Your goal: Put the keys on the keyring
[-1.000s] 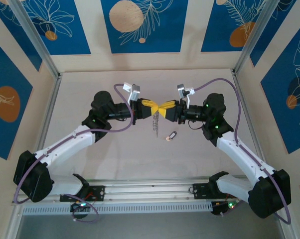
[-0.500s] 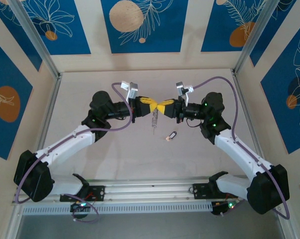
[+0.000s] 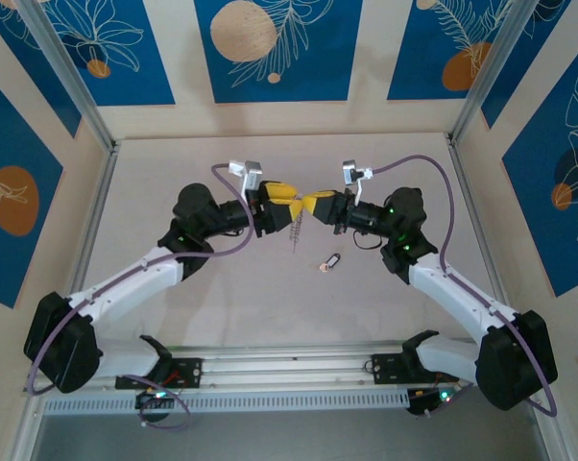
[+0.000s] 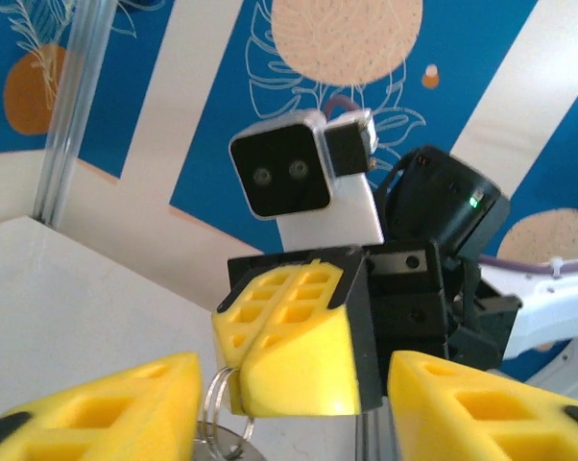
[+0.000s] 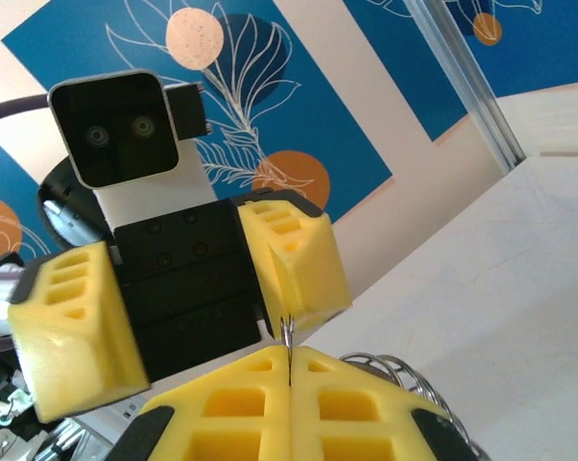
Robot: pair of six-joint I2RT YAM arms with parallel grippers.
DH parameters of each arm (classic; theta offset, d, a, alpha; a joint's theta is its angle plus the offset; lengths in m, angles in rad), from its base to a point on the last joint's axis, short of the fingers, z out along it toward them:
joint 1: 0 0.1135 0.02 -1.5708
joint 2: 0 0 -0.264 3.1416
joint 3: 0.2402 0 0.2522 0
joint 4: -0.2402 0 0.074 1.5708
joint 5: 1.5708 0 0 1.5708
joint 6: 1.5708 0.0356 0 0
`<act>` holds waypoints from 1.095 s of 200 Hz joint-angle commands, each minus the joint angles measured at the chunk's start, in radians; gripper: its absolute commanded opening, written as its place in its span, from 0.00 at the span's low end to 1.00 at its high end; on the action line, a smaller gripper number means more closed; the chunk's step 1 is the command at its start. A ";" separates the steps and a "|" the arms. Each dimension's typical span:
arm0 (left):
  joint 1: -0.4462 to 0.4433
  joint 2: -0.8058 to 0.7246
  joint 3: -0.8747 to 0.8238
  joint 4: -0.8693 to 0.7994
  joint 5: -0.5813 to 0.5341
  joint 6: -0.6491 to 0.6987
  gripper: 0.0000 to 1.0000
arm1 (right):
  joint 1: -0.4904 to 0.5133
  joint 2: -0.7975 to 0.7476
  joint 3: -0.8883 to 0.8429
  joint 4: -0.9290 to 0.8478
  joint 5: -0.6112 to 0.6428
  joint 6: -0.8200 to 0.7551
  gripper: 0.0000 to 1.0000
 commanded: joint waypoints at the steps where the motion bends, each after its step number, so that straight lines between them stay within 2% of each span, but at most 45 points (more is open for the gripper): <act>1: -0.006 -0.066 -0.029 0.055 -0.095 -0.005 0.59 | -0.001 0.000 -0.007 0.066 0.051 0.021 0.00; 38: -0.006 -0.106 -0.087 0.084 -0.179 -0.021 0.62 | 0.002 -0.001 -0.014 0.101 0.085 0.045 0.00; 101: -0.006 -0.036 -0.115 0.193 -0.143 -0.075 0.59 | 0.016 0.019 -0.023 0.199 0.127 0.101 0.00; 219: -0.005 0.050 -0.099 0.313 -0.146 -0.109 0.52 | 0.047 0.035 -0.011 0.212 0.134 0.108 0.00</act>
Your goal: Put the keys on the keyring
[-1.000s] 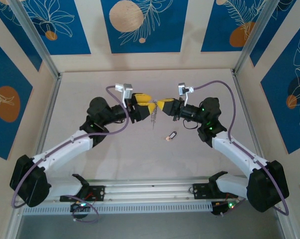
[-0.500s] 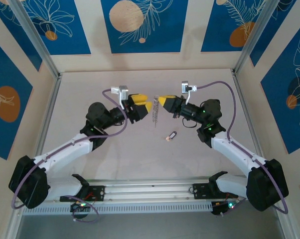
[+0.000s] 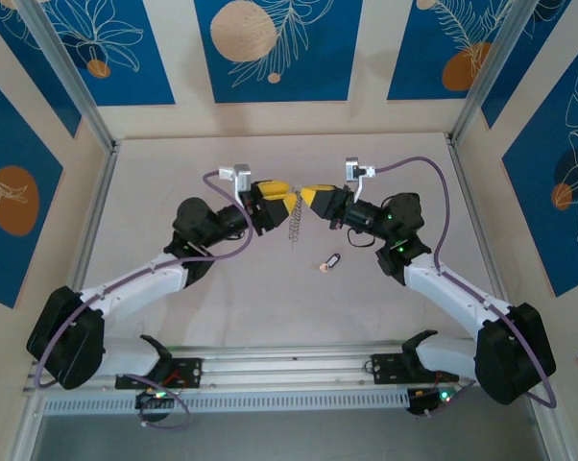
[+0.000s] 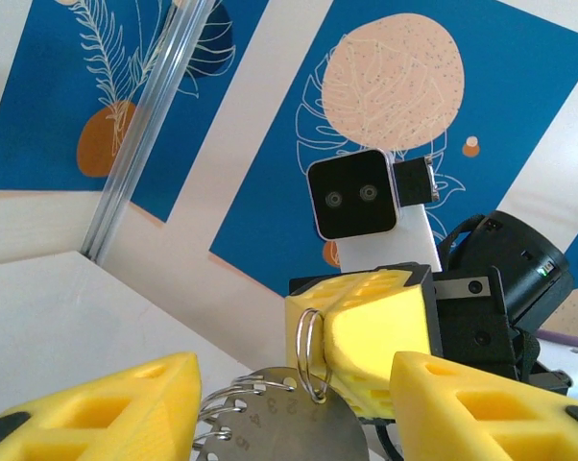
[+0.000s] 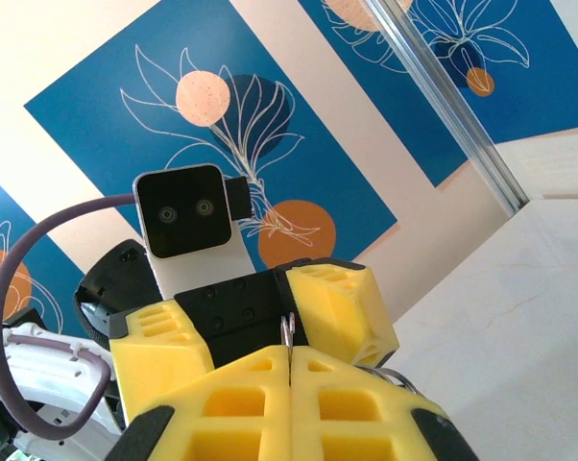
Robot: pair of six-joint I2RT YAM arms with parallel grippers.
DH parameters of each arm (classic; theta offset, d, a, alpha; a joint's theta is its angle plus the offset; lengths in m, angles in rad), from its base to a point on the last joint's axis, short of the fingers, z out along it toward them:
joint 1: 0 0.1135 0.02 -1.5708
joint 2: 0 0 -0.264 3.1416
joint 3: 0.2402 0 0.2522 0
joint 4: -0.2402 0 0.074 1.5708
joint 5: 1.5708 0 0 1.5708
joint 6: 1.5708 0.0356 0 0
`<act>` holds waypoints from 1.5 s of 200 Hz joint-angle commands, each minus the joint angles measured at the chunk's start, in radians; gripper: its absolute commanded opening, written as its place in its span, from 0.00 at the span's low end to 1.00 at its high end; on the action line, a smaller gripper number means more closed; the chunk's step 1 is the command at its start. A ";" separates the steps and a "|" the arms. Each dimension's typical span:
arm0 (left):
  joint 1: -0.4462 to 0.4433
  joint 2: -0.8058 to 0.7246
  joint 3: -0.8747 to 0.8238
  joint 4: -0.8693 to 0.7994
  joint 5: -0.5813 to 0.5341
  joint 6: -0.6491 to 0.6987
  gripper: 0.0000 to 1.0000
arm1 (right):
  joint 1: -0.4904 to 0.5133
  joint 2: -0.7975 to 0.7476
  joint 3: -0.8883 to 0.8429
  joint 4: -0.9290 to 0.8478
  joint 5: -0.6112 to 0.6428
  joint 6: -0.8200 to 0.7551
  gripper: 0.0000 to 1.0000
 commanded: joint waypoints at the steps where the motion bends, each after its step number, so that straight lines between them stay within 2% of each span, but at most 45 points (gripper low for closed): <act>1: -0.005 0.011 0.012 0.067 0.001 -0.011 0.52 | 0.008 0.005 0.010 0.052 0.023 0.011 0.00; 60: -0.005 0.035 0.026 0.097 0.008 -0.027 0.40 | 0.007 0.013 0.010 0.052 0.014 0.013 0.00; 82: -0.005 0.044 0.029 0.114 0.012 -0.036 0.31 | 0.009 0.013 0.009 0.054 0.015 0.015 0.00; 112: -0.005 0.052 0.035 0.123 0.023 -0.043 0.13 | 0.009 0.014 0.009 0.052 0.012 0.015 0.00; 136: -0.005 0.056 0.039 0.126 0.032 -0.046 0.08 | 0.010 0.016 0.012 0.048 0.009 0.014 0.00; 150: -0.005 0.058 0.041 0.129 0.040 -0.046 0.08 | 0.012 0.019 0.015 0.043 0.003 0.012 0.00; 169: -0.006 0.060 0.040 0.137 0.044 -0.049 0.20 | 0.014 0.021 0.017 0.041 0.002 0.010 0.00; 191: -0.006 0.059 0.041 0.137 0.044 -0.047 0.24 | 0.016 0.023 0.018 0.040 0.005 0.009 0.00; 213: -0.006 0.061 0.041 0.139 0.049 -0.050 0.18 | 0.017 0.025 0.018 0.038 0.005 0.008 0.00; 239: -0.006 0.058 0.040 0.136 0.053 -0.046 0.00 | 0.017 0.023 0.021 0.027 0.007 0.001 0.00; 262: -0.006 0.056 0.035 0.135 0.063 -0.044 0.00 | 0.008 0.013 0.027 -0.019 0.014 -0.011 0.00; 277: -0.005 0.051 0.038 0.111 0.076 -0.028 0.00 | -0.016 -0.005 0.028 -0.058 0.004 -0.019 0.18; 300: -0.004 0.032 0.061 0.015 0.128 0.033 0.00 | -0.068 -0.052 0.016 -0.130 -0.031 -0.048 0.34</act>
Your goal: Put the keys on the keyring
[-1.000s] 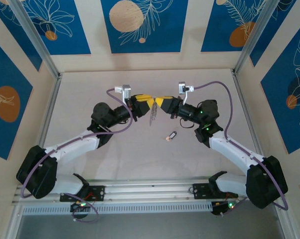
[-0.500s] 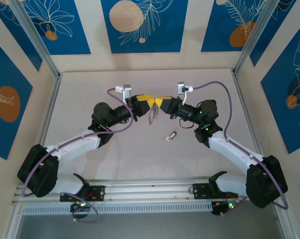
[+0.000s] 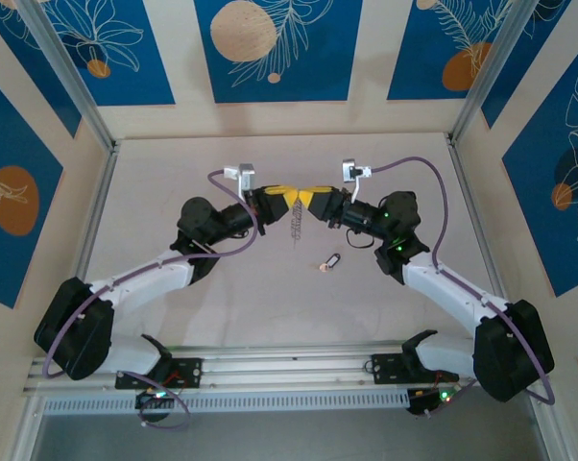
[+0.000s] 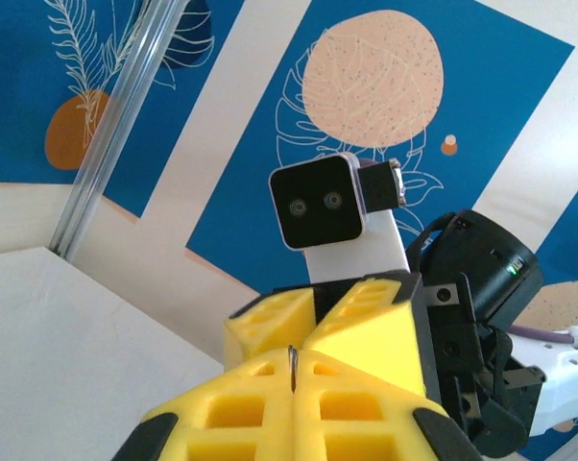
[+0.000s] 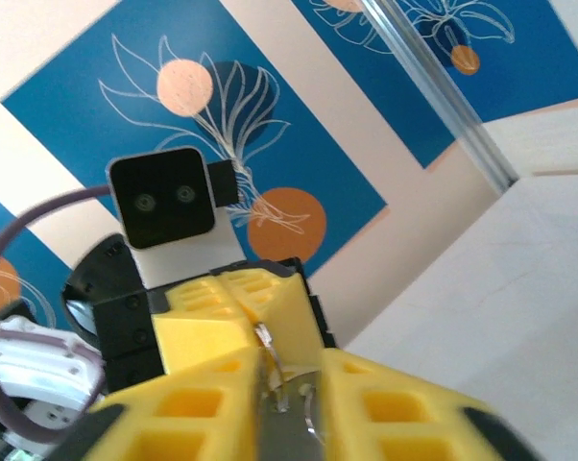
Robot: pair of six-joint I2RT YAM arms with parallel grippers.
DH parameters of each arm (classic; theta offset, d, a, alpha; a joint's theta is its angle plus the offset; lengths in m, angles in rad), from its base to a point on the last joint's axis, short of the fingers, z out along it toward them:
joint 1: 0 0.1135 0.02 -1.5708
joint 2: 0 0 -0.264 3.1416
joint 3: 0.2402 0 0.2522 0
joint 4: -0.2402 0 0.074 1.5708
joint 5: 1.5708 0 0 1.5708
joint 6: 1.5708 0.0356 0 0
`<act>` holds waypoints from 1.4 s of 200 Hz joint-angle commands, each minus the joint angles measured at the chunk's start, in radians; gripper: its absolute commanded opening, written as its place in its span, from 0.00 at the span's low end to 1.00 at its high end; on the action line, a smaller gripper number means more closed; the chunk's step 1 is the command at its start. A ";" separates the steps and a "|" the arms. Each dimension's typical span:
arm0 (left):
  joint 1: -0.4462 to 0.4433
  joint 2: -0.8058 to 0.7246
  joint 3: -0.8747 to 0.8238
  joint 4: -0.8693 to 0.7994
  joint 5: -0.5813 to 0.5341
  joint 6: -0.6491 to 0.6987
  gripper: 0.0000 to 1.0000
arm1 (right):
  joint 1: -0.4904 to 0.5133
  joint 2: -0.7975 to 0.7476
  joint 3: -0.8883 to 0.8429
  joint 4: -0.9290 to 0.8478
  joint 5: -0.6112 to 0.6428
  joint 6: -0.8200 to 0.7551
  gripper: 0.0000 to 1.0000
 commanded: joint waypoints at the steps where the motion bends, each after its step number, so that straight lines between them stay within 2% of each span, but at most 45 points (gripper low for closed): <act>1: -0.003 -0.025 0.054 -0.058 0.075 0.073 0.00 | -0.048 -0.063 0.016 -0.078 -0.026 -0.038 0.35; 40: 0.001 -0.041 0.149 -0.301 0.219 0.217 0.00 | -0.117 -0.122 0.018 -0.193 -0.121 -0.117 0.42; 98: 0.007 -0.036 0.265 -0.576 0.340 0.375 0.00 | -0.143 -0.149 0.040 -0.252 -0.300 -0.178 0.42; 160: 0.008 -0.030 0.280 -0.583 0.353 0.373 0.00 | -0.116 -0.146 0.024 -0.234 -0.323 -0.182 0.35; 233: 0.007 -0.010 0.260 -0.472 0.359 0.290 0.00 | -0.077 -0.104 0.030 -0.204 -0.309 -0.175 0.28; 280: 0.008 -0.004 0.259 -0.464 0.368 0.279 0.00 | -0.068 -0.089 0.034 -0.186 -0.286 -0.172 0.17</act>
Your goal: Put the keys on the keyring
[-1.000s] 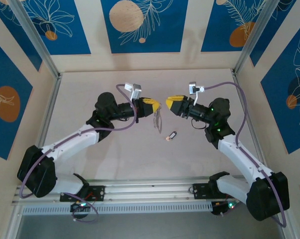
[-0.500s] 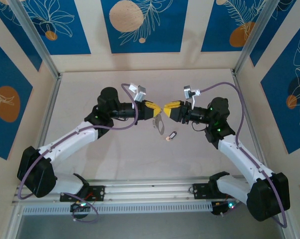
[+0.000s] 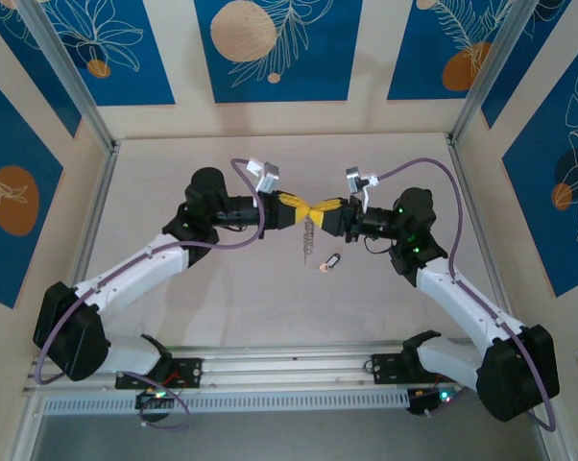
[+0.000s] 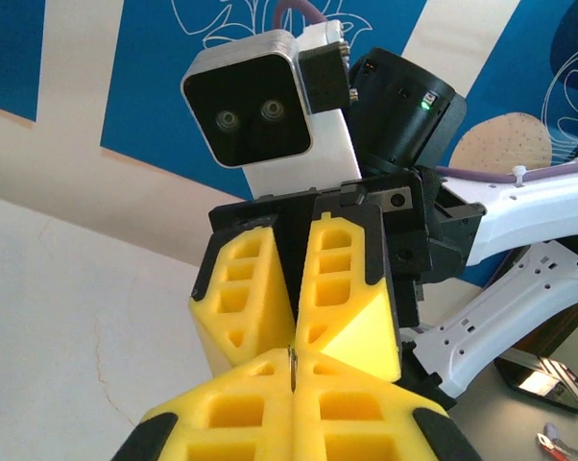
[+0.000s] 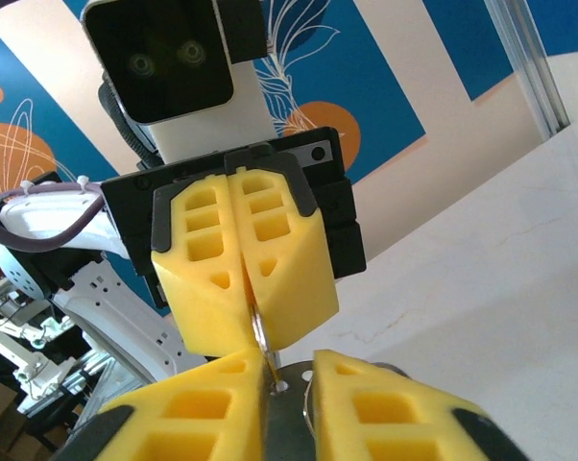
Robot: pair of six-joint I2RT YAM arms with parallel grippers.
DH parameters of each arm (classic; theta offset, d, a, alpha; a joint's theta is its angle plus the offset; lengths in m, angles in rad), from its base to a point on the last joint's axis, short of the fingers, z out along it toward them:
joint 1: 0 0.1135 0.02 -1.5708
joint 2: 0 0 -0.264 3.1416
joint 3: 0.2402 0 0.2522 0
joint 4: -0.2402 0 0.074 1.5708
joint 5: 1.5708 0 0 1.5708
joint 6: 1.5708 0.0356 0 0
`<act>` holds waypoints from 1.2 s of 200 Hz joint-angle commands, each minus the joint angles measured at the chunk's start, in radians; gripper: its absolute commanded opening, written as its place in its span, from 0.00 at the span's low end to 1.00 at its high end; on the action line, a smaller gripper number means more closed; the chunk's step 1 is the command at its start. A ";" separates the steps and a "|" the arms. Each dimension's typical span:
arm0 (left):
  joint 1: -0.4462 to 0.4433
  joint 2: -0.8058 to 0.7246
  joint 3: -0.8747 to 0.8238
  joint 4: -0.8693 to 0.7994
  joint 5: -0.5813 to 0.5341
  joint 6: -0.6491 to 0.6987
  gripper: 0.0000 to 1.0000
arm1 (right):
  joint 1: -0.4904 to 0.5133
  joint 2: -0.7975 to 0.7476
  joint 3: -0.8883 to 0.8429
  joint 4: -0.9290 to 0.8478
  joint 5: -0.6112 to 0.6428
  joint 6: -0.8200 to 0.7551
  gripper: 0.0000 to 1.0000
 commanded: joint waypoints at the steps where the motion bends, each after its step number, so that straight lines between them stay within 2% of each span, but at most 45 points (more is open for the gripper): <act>1: 0.002 0.002 0.017 0.063 0.036 -0.015 0.00 | 0.008 0.010 0.025 0.015 0.020 -0.006 0.17; 51: 0.002 0.007 0.012 0.065 0.054 -0.020 0.00 | 0.002 0.007 0.037 0.016 0.036 -0.005 0.17; 85: 0.002 0.014 0.011 0.065 0.069 -0.024 0.00 | 0.002 0.020 0.037 0.051 0.038 0.019 0.00; 122: 0.002 0.003 -0.001 0.082 0.034 -0.041 0.00 | 0.002 0.030 0.017 0.107 0.084 0.056 0.00; 129: 0.002 -0.003 -0.009 0.098 0.013 -0.053 0.15 | 0.001 0.030 0.010 0.120 0.097 0.065 0.00; 148: 0.001 -0.038 -0.047 0.149 -0.079 -0.083 0.45 | 0.002 0.028 -0.011 0.159 0.137 0.090 0.00; 156: 0.003 -0.058 -0.063 0.161 -0.132 -0.091 0.53 | 0.003 0.026 -0.020 0.175 0.152 0.102 0.00; 172: 0.003 -0.098 -0.100 0.193 -0.227 -0.109 0.60 | 0.006 0.020 -0.034 0.206 0.182 0.122 0.00; 196: 0.002 -0.147 -0.168 0.269 -0.357 -0.158 0.63 | 0.019 0.005 -0.050 0.227 0.221 0.133 0.00; 211: 0.003 -0.156 -0.194 0.319 -0.388 -0.199 0.63 | 0.029 -0.001 -0.052 0.233 0.235 0.135 0.00; 240: 0.002 -0.126 -0.218 0.408 -0.380 -0.264 0.62 | 0.053 -0.001 -0.050 0.244 0.260 0.136 0.00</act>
